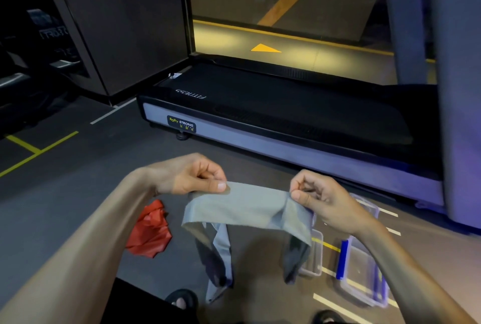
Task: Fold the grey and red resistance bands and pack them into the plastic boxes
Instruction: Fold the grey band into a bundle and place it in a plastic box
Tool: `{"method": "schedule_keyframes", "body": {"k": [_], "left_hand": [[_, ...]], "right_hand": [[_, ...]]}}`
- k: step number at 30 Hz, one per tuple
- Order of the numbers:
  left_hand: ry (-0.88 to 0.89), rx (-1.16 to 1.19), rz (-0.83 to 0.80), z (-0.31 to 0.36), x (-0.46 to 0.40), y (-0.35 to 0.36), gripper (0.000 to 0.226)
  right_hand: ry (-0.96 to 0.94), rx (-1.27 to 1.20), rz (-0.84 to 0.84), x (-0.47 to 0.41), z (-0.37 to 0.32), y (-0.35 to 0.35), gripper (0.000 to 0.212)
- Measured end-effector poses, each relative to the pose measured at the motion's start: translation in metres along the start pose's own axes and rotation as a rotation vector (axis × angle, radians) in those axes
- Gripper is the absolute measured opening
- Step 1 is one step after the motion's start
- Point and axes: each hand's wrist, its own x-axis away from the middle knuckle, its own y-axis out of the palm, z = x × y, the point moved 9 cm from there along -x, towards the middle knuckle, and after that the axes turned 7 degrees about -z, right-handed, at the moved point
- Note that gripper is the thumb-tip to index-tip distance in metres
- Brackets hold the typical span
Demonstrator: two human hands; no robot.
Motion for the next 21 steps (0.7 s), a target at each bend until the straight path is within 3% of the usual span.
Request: {"method": "schedule_keyframes", "body": {"k": [11,21], "left_hand": [[0.042,-0.124,0.167,0.006,-0.004,-0.011,0.026],[0.089,0.006,0.243,0.024,-0.004,-0.011,0.022]], "right_hand": [[-0.004,-0.032,0.045,0.002,0.004,-0.011,0.009],[-0.003,-0.034,0.048,0.001,0.009,-0.003,0.012]]}}
